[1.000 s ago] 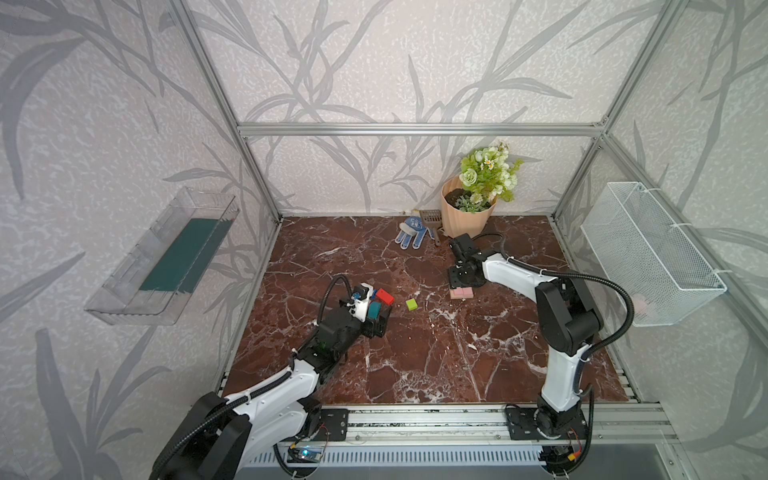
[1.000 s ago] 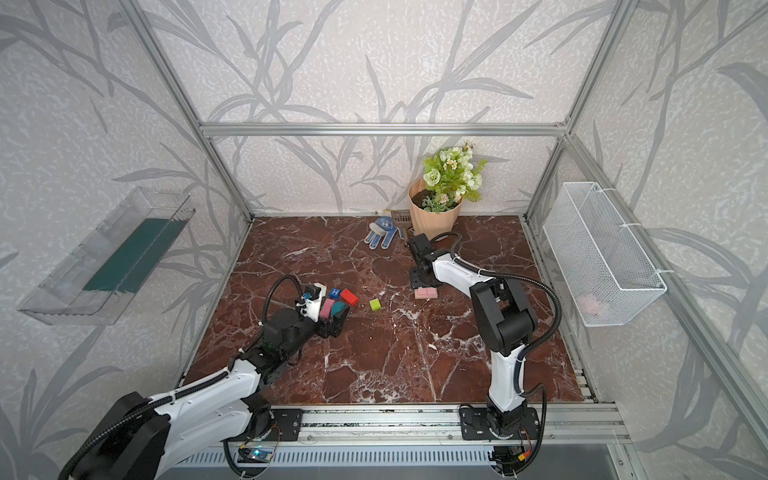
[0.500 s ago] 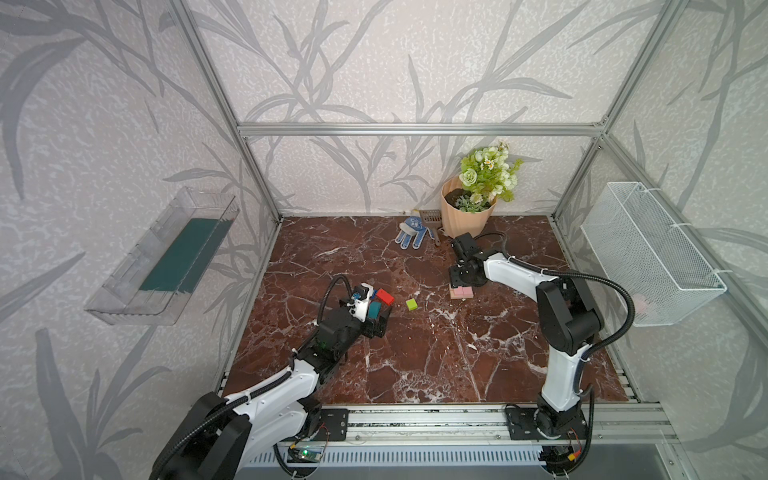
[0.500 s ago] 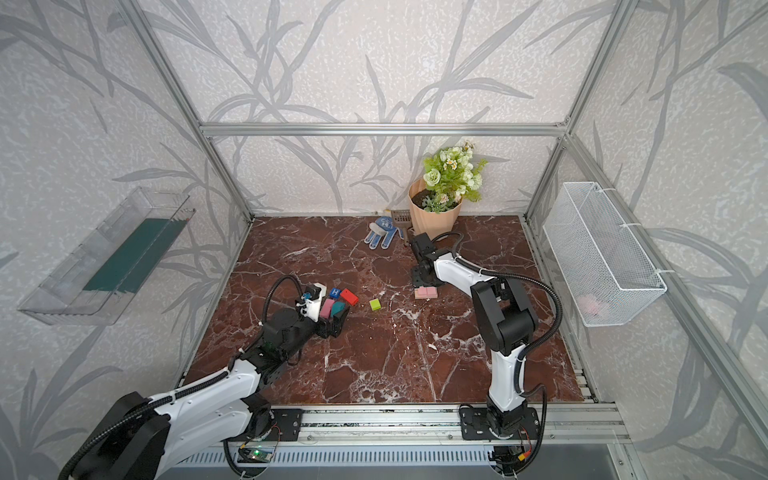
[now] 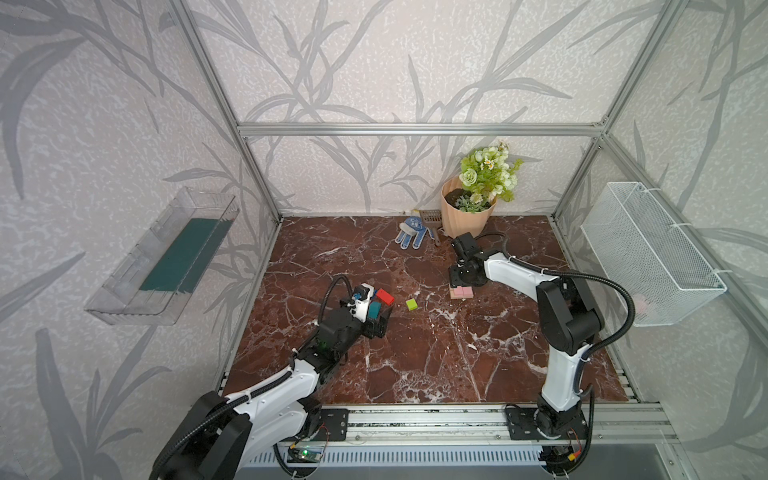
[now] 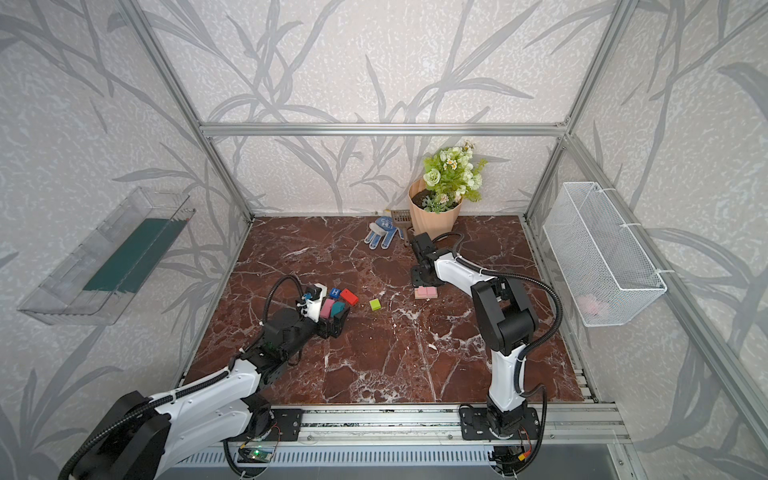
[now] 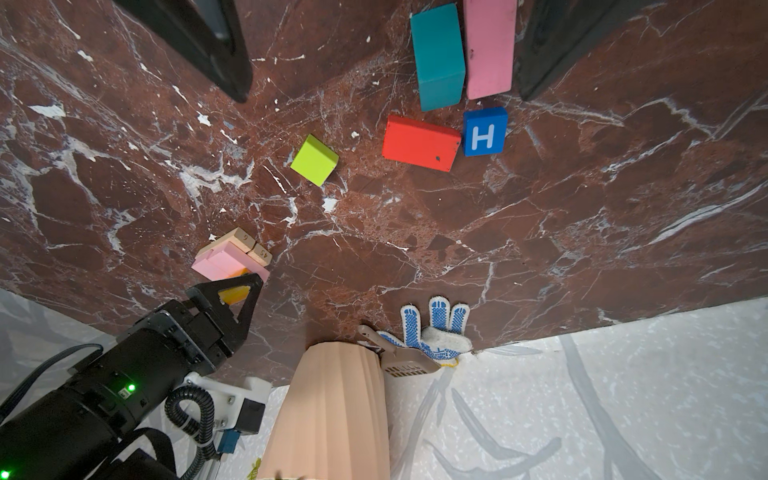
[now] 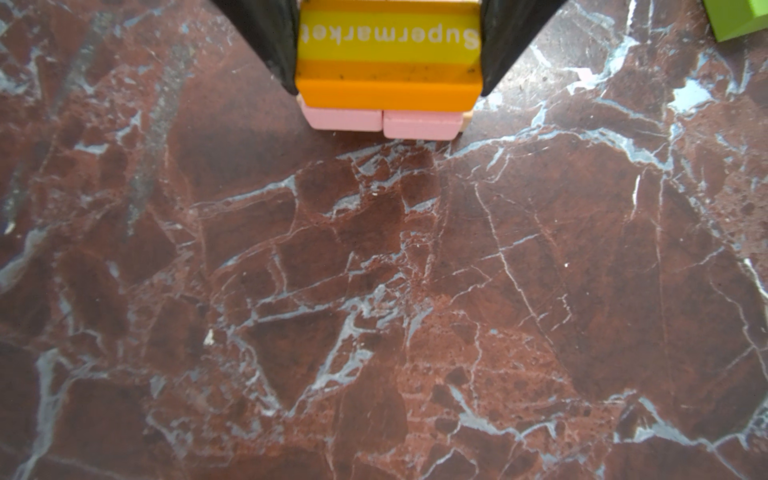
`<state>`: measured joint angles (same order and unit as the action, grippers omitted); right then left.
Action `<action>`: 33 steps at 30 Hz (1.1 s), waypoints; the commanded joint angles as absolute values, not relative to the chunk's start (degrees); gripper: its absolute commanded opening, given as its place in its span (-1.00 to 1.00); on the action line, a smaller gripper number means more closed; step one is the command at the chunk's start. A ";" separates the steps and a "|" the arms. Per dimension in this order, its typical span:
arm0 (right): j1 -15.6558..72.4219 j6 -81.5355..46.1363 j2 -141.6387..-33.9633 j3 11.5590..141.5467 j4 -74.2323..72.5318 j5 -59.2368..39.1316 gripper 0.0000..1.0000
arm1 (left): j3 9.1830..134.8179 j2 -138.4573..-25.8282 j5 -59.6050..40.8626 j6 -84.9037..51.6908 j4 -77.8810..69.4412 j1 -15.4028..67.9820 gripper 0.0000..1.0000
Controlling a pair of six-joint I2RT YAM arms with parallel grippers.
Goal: Build the wood block tower
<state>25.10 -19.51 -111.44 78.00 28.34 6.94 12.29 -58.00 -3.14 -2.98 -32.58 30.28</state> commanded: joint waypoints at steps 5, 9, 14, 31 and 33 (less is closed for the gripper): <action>24.82 -19.78 -110.75 77.62 28.31 7.05 0.17 | 14.90 -58.71 -4.18 -1.67 -31.85 30.42 0.99; 24.86 -19.83 -110.56 77.67 28.39 7.12 0.24 | 16.33 -60.59 -5.33 -0.89 -30.65 30.89 0.98; 24.82 -19.78 -110.04 77.41 28.31 7.29 0.29 | 17.76 -62.11 -5.05 -0.37 -29.11 31.38 0.96; 24.82 -19.03 -103.78 75.87 29.49 8.08 0.45 | 18.28 -61.30 -2.45 -0.70 -27.75 32.25 0.97; 25.08 -18.57 -101.77 75.34 29.93 8.00 0.45 | 21.12 -59.84 1.77 -4.24 -20.37 32.10 0.98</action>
